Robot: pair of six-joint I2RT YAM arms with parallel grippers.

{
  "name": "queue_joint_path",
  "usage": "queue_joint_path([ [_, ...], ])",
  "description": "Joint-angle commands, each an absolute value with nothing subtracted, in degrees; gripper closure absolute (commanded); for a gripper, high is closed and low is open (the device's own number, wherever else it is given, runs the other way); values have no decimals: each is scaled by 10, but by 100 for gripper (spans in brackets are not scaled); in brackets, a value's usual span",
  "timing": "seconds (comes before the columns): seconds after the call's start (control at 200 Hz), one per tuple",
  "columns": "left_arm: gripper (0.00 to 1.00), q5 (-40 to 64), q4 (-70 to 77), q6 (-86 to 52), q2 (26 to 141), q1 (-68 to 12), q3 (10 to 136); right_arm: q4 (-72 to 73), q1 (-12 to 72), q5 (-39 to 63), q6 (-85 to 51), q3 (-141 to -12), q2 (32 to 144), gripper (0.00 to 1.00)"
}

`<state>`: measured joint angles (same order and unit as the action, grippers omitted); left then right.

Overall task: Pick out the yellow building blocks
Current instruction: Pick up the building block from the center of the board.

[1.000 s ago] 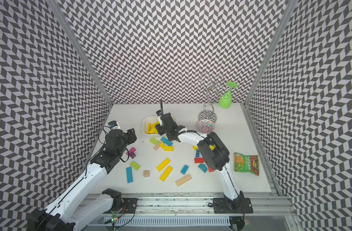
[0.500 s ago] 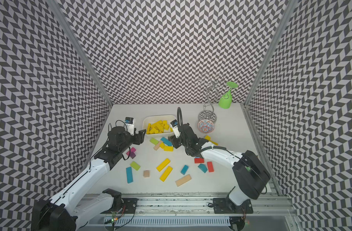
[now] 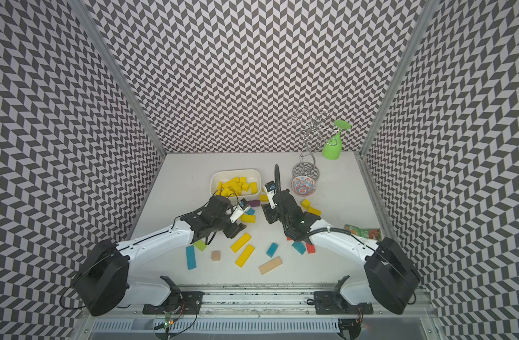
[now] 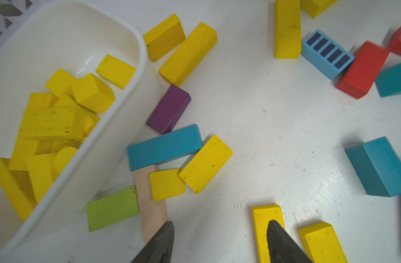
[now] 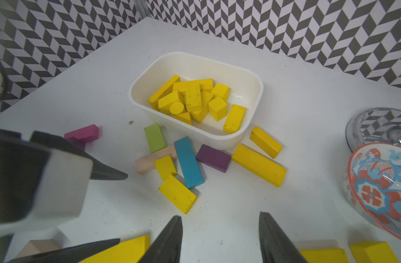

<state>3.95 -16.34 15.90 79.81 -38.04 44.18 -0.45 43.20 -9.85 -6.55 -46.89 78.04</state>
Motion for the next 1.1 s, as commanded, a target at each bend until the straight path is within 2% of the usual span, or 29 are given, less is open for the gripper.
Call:
queue_joint_path([
  [0.0,33,17,-201,177,821,-392,462,20,432,-162,-88,-454,744,45],
  [0.29,33,32,-227,169,876,-413,485,21,431,-182,-101,-432,722,45],
  [0.656,31,56,-231,165,872,-420,479,17,431,-197,-110,-425,716,45],
  [1.097,38,31,-239,167,901,-443,480,22,431,-207,-122,-414,702,44],
])
